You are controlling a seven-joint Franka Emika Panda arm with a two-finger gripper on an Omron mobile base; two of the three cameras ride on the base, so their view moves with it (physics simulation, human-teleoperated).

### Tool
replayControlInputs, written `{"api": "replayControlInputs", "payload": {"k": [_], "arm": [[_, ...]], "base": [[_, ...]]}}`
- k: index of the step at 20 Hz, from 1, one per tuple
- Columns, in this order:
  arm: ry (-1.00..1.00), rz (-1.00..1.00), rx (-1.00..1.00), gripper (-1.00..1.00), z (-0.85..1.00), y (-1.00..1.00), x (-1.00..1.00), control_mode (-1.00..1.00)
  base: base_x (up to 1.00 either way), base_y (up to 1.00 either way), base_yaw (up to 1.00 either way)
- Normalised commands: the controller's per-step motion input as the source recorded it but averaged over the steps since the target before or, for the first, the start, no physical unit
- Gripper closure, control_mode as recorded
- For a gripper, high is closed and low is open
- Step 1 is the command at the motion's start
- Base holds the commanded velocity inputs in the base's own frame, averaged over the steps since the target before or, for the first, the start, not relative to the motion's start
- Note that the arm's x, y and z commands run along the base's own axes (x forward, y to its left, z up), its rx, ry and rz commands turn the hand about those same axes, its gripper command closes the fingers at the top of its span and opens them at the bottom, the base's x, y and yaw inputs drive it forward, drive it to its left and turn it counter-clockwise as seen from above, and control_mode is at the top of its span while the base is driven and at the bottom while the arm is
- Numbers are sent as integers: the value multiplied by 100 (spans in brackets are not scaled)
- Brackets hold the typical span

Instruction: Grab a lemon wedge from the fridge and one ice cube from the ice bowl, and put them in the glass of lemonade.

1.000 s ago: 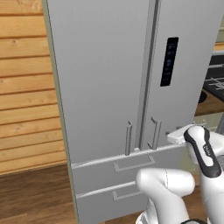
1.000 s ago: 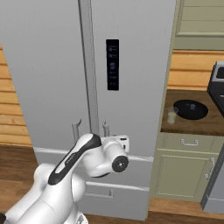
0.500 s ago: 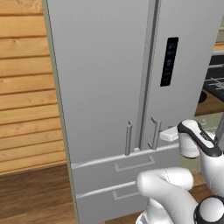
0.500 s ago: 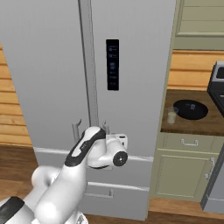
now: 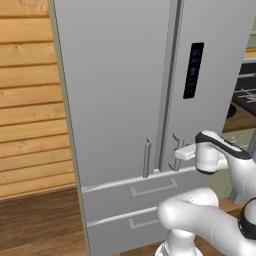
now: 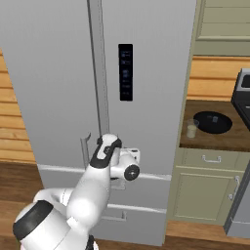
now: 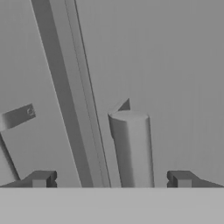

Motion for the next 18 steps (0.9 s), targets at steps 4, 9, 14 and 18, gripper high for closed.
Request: {"api": "replayControlInputs", "payload": {"k": [4, 9, 14, 18], "arm": [[4, 0, 1, -100, -2, -24, 7, -100], [1, 0, 0, -100, -8, -19, 5, -100], [7, 0, 0, -100, 0, -30, 15, -100], [3, 0, 0, -100, 0, -3, 29, -100]], "base": [[0, 0, 0], [0, 0, 0], [0, 0, 0], [0, 0, 0]]}}
